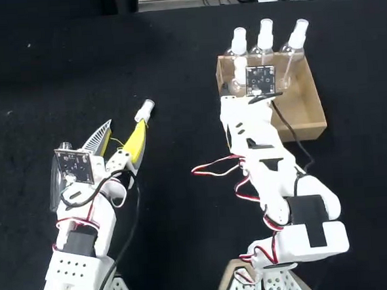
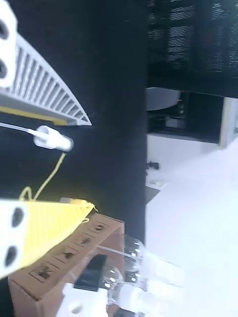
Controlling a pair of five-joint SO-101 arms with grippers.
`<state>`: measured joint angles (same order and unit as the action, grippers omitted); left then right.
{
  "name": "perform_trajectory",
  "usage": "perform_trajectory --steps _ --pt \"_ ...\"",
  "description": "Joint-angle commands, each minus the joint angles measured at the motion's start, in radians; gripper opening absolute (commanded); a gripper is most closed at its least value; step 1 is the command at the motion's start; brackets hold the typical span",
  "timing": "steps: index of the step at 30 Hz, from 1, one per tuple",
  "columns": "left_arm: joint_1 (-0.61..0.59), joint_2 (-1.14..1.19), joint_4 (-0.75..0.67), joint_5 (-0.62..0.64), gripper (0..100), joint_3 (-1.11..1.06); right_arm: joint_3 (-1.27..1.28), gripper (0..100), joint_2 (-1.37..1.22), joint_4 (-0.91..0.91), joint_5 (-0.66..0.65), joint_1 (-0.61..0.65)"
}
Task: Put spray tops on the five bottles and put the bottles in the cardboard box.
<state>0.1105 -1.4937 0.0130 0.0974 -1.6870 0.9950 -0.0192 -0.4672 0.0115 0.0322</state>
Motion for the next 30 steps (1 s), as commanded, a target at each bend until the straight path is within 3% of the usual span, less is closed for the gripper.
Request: perform_trajectory --steps 1,12,17,30 --pt "0.002 -0.003 -0.052 -0.005 23 -0.021 -0.01 16.7 0.01 -0.026 -0.008 0.012" --pt "0.062 -0.002 -0.04 -0.005 23 -0.021 -0.008 17.8 0.013 -0.026 -0.008 0.014" --pt "0.054 -0.012 0.054 -0.005 23 -0.021 -0.007 28.0 0.013 -0.026 -0.005 0.014" --pt "0.056 -0.012 0.104 -0.006 23 -0.021 0.054 26.0 0.13 -0.026 -0.003 -0.009"
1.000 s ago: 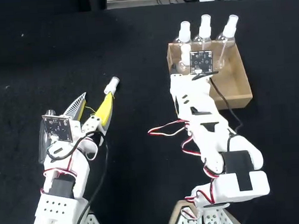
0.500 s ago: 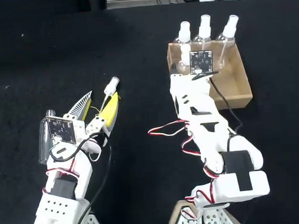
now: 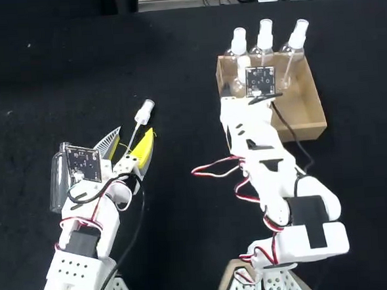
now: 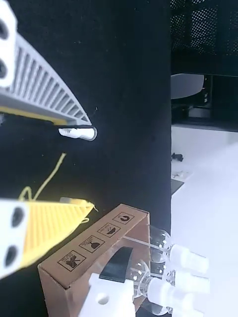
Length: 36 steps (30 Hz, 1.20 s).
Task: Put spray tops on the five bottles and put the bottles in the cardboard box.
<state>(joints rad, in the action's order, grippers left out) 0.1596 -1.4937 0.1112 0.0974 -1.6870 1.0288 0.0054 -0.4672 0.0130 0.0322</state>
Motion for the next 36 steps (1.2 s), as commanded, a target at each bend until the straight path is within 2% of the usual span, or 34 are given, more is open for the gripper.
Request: perform_trajectory --steps 1,13,19,22,28,32,36 --pt "0.007 -0.012 0.006 -0.006 23 -0.021 0.042 26.1 0.134 -0.026 -0.005 -0.009" --pt "0.007 -0.012 0.006 -0.006 23 -0.021 0.197 25.9 0.335 -0.026 -0.005 -0.023" --pt "0.004 -0.012 0.005 -0.006 23 -0.021 0.355 25.8 0.581 0.0 0.049 -0.063" --pt "0.004 -0.012 0.005 -0.006 23 -0.021 0.406 25.8 0.768 0.144 0.044 -0.057" --pt "0.004 -0.012 0.005 -0.006 23 -0.021 0.392 25.8 1.165 0.632 0.051 -0.043" --pt "0.004 -0.012 0.005 -0.006 23 -0.019 0.417 25.8 1.353 0.807 0.046 0.084" --pt "-0.031 -0.012 0.005 0.0 23 -0.015 0.438 25.8 1.419 0.879 0.011 0.232"
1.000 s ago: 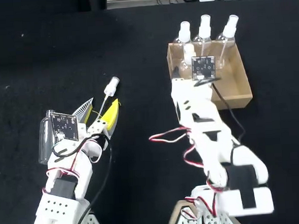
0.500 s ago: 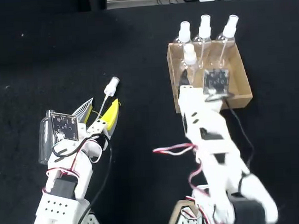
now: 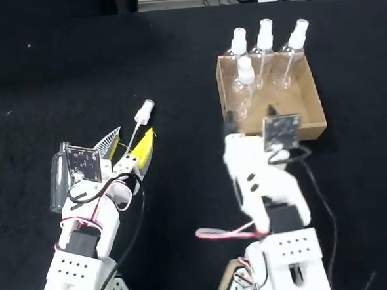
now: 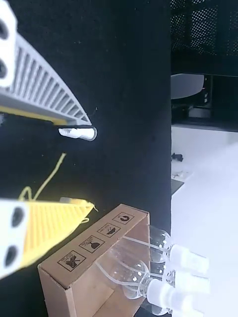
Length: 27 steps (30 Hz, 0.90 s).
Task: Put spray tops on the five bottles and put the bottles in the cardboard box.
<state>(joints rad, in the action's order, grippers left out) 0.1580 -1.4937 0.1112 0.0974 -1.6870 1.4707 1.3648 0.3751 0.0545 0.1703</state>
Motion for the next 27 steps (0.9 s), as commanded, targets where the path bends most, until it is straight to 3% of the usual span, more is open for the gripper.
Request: perform_trajectory --steps 1,5,11,16,22,27 --pt "-0.054 -0.012 0.011 0.002 23 -0.001 -0.001 25.8 0.061 0.043 -0.052 0.126" --pt "-0.165 -0.003 0.048 0.003 23 0.065 0.001 25.8 0.058 0.052 -0.075 0.221" --pt "-0.237 -0.002 0.259 0.003 23 0.225 -0.041 25.8 -0.065 0.044 -0.075 0.276" --pt "-0.318 0.0 0.278 -0.009 23 0.271 -0.125 25.8 -0.269 0.041 -0.074 0.316" --pt "-0.44 0.038 0.45 -0.133 23 0.418 -0.131 25.8 -0.45 -0.092 -0.078 0.328" --pt "-0.443 0.327 0.671 -0.287 24 0.618 -0.137 25.8 -0.512 -0.141 -0.078 0.33"
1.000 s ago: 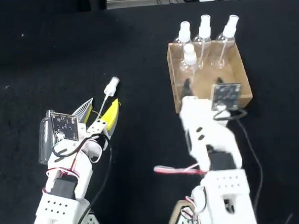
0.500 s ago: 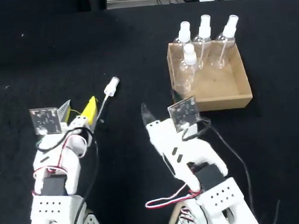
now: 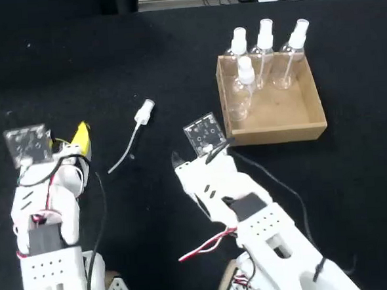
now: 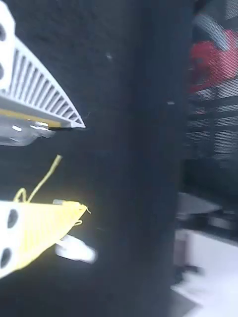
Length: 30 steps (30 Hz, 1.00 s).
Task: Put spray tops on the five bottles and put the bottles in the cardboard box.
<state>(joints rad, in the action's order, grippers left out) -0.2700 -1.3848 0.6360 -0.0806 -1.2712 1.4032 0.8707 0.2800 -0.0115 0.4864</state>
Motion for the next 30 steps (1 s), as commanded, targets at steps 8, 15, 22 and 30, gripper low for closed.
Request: perform_trajectory --steps 8,15,22,30 --pt "-0.071 0.847 0.414 -0.282 24 0.654 -0.067 25.8 -0.019 -0.051 -0.014 0.014" --pt "-0.14 1.195 0.585 -0.285 26 0.963 -0.07 25.8 -0.019 -0.051 -0.014 0.014" --pt "-0.163 1.407 0.687 -0.328 31 1.113 -0.07 25.8 -0.019 -0.049 -0.014 0.014" --pt "-0.188 1.551 0.661 -0.374 31 1.129 -0.071 25.8 -0.018 -0.048 -0.014 0.014"
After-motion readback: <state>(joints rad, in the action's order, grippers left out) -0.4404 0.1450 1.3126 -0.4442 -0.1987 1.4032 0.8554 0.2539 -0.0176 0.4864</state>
